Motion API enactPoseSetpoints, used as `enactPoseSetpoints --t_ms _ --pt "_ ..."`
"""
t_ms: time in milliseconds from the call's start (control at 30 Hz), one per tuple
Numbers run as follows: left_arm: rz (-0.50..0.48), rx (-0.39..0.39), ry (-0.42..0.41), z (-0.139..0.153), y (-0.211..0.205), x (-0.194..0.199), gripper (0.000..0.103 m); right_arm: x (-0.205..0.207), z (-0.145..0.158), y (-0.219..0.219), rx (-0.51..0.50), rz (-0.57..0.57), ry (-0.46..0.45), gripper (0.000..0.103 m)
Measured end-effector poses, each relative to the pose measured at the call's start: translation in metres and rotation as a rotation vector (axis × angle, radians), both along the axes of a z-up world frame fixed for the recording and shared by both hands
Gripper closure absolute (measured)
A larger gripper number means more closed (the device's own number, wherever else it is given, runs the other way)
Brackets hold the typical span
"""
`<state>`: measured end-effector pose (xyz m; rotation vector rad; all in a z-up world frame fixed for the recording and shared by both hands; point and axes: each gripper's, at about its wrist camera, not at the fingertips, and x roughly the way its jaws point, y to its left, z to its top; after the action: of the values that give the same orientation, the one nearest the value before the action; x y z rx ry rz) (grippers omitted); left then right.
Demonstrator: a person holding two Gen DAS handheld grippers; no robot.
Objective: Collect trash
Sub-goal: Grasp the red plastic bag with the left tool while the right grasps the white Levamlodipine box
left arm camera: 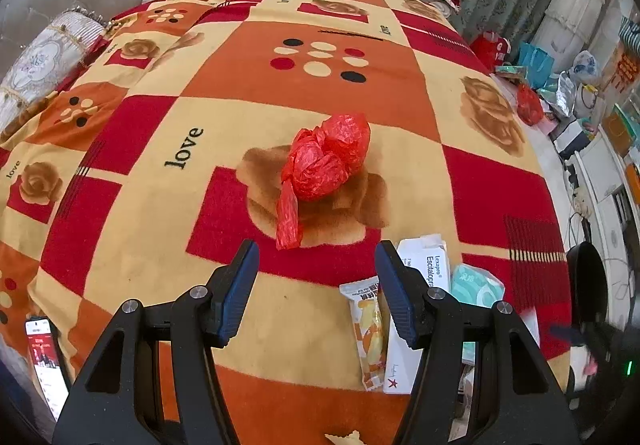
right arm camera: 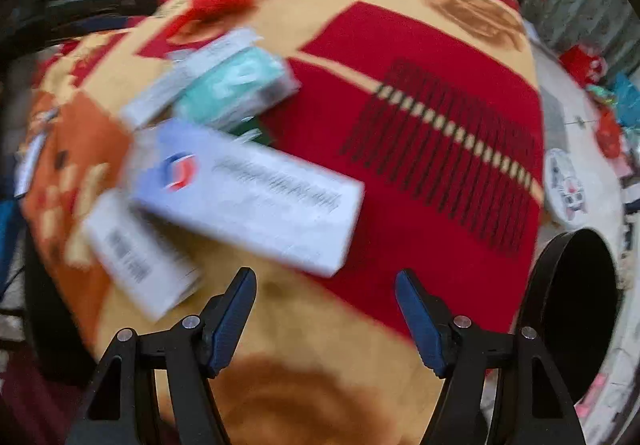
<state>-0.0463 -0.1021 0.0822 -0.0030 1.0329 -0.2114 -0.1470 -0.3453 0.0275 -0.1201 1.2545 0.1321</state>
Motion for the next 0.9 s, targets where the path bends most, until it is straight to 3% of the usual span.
enactPoseSetpoints --t_ms 133,200,467,567,700,733,767,900 --pt "-0.002 0.005 -0.004 0.001 -0.001 0.000 0.044 0.039 0.019 -0.024 0.056 -0.149 -0.156 0.033" --pt "0.001 0.000 -0.002 0.001 -0.001 0.002 0.044 0.050 0.024 -0.029 0.071 -0.189 -0.190 0.033" --pt "0.004 -0.026 0.005 -0.003 0.003 0.009 0.044 0.041 0.031 -0.019 0.262 -0.195 -0.161 0.033" --pt "0.006 -0.040 0.005 -0.004 0.003 0.012 0.044 0.044 0.017 -0.008 0.230 -0.178 -0.142 0.033" --pt "-0.001 -0.064 -0.017 -0.003 0.000 0.018 0.044 0.058 0.003 0.000 0.261 -0.155 -0.126 0.034" --pt "-0.001 -0.070 -0.021 -0.003 -0.001 0.022 0.044 0.060 0.002 0.003 0.235 -0.144 -0.137 0.039" --pt "-0.002 -0.075 -0.025 -0.004 -0.002 0.027 0.044 0.062 0.001 0.006 0.203 -0.132 -0.147 0.054" --pt "0.004 -0.059 -0.056 -0.009 -0.007 0.049 0.044 0.066 0.000 -0.006 0.200 -0.163 -0.167 0.056"
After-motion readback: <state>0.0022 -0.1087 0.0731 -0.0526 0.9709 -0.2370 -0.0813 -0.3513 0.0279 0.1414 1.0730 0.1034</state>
